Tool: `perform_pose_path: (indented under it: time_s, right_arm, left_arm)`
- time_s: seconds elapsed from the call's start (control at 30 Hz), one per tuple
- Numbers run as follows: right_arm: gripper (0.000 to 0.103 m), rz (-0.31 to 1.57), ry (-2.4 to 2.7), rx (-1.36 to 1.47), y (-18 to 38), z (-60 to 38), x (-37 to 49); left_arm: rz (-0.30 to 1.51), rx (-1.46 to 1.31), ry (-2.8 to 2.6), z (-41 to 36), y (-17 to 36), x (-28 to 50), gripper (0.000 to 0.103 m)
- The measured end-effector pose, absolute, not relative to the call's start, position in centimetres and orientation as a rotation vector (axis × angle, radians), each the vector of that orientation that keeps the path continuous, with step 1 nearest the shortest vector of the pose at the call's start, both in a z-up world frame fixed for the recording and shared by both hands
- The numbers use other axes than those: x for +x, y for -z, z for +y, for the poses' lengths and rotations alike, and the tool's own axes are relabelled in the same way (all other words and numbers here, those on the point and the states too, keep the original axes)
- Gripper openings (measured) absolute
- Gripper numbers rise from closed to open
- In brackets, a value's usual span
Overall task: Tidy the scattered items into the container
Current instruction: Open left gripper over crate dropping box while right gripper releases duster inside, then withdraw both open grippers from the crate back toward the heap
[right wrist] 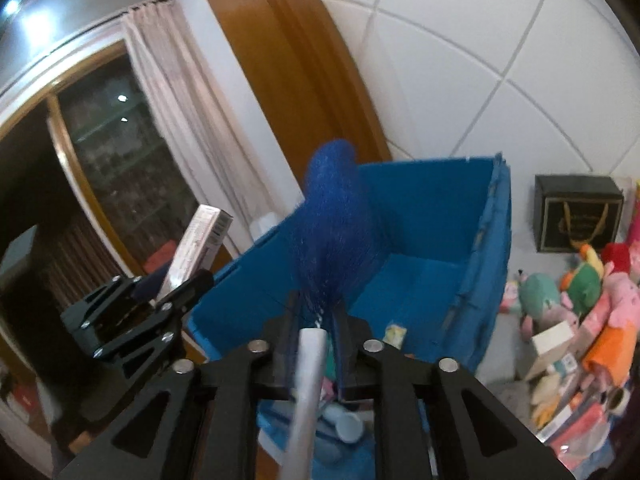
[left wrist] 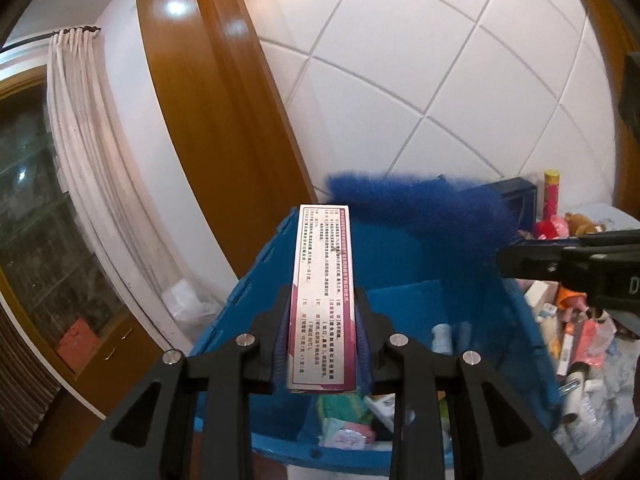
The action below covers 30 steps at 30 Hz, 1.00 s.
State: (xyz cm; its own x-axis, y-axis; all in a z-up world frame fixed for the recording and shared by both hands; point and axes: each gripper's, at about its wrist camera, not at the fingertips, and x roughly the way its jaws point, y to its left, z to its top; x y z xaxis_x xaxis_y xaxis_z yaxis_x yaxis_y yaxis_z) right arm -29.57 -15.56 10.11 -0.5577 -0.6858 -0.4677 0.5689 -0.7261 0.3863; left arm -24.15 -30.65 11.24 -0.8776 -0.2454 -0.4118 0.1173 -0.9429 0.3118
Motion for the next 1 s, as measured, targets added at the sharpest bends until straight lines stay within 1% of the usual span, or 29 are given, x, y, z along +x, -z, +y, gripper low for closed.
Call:
perform_pose_path:
  time_s: [0.03, 0.07, 0.1, 0.13, 0.17, 0.3, 0.43, 0.53, 0.57, 0.63, 0.87, 1.0]
  right_arm:
    - [0.036, -0.236, 2.274, 0.797, -10.1, -16.5, -30.0]
    - [0.049, -0.225, 2.286, 0.793, -10.2, -17.3, -30.2]
    - [0.053, -0.213, 2.298, 0.788, -10.3, -18.0, -30.4]
    - [0.059, -0.202, 2.31, 0.783, -10.4, -18.6, -30.5]
    - [0.062, -0.198, 2.313, 0.772, -10.7, -19.0, -30.4]
    - [0.063, -0.19, 2.338, 0.722, -11.6, -19.3, -29.6]
    - [0.064, -0.185, 2.384, 0.649, -12.4, -17.6, -27.4]
    - [0.068, -0.156, 2.44, 0.597, -12.5, -16.0, -25.3]
    - [0.07, -0.147, 2.451, 0.589, -12.4, -15.6, -24.7]
    - [0.072, -0.128, 2.474, 0.576, -12.0, -14.5, -23.6]
    - [0.072, -0.069, 2.524, 0.546, -10.1, -10.5, -20.5]
    - [0.073, -0.041, 2.526, 0.55, -9.1, -8.1, -19.1]
  left_arm:
    - [-0.419, 0.683, 2.836, -31.2, -11.1, -24.7, 0.04]
    - [-0.422, 0.688, 2.829, -31.7, -11.0, -25.3, 0.065]
    - [-0.43, 0.682, 2.822, -31.9, -11.0, -25.6, 0.079]
    - [-0.436, 0.675, 2.815, -32.2, -10.9, -25.9, 0.097]
    - [-0.433, 0.66, 2.821, -32.3, -11.1, -25.9, 0.1]
    - [-0.422, 0.6, 2.844, -32.9, -11.6, -25.5, 0.102]
    - [-0.386, 0.543, 2.846, -33.5, -11.7, -24.5, 0.102]
    - [-0.352, 0.526, 2.843, -33.4, -11.2, -23.5, 0.102]
    - [-0.345, 0.524, 2.845, -33.1, -11.1, -23.1, 0.102]
    - [-0.331, 0.519, 2.85, -32.6, -10.8, -22.5, 0.102]
    - [-0.283, 0.508, 2.855, -30.0, -10.2, -19.9, 0.102]
    - [-0.292, 0.502, 2.835, -27.2, -9.8, -18.5, 0.102]
